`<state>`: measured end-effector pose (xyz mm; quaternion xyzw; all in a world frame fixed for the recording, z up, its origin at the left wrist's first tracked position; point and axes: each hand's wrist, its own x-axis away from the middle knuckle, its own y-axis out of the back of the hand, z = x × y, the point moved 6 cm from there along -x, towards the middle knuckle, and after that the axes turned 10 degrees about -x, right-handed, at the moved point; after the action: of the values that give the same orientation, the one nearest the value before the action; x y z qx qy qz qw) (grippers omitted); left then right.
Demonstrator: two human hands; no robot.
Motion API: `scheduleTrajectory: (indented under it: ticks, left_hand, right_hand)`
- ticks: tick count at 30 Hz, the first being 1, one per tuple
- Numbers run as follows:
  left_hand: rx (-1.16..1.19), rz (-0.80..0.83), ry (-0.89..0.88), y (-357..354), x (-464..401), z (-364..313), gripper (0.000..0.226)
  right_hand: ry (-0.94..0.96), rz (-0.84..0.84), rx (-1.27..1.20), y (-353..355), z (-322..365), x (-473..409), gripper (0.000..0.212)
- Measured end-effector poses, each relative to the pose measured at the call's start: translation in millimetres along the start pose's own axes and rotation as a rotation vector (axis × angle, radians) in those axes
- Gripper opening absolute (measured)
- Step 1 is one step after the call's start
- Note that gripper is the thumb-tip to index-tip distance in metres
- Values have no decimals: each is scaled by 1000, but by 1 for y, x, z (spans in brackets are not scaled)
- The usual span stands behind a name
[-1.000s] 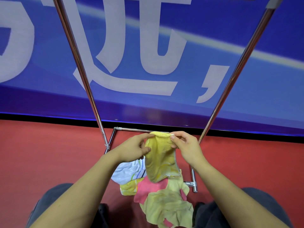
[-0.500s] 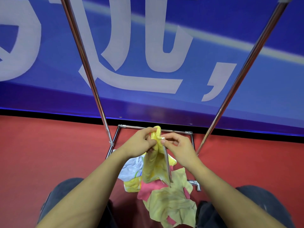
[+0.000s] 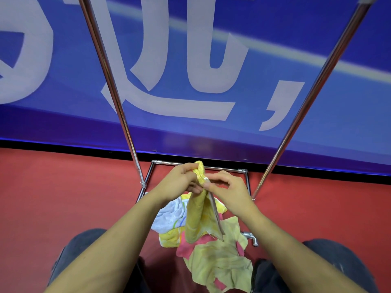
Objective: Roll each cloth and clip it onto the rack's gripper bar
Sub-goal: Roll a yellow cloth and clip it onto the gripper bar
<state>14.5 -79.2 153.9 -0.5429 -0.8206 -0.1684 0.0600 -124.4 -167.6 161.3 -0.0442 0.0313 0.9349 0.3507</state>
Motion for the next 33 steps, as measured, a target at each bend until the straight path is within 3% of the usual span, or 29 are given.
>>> scheduleTrajectory:
  ticks: [3, 7, 9, 12, 16, 20, 28, 33]
  left_hand:
    - [21, -30, 11, 3, 3, -1, 65]
    - [-36, -13, -38, -2, 6, -9, 55]
    - [-237, -67, -98, 2, 4, -10, 51]
    - [-741, -190, -216, 11, 6, -15, 43]
    - [-866, -339, -285, 18, 11, -22, 32]
    - [-721, -349, -388, 15, 10, -27, 30]
    - [-243, -329, -424, 12, 15, -35, 24]
    - [-50, -213, -368, 4, 17, -38, 58]
  right_hand:
    - [-41, 1, -122, -5, 2, 2, 30]
    - [-8, -101, -77, -1, 4, 1, 22]
    - [-11, -112, -49, 1, 3, -2, 19]
    - [-13, -120, 4, 6, 0, -5, 18]
    - [-32, -163, -21, 13, 2, -6, 13]
    - [-23, -223, -8, 20, 10, -8, 11]
    - [-5, -238, -151, 22, 21, -9, 11]
    - [4, -194, -209, 19, 24, -13, 15]
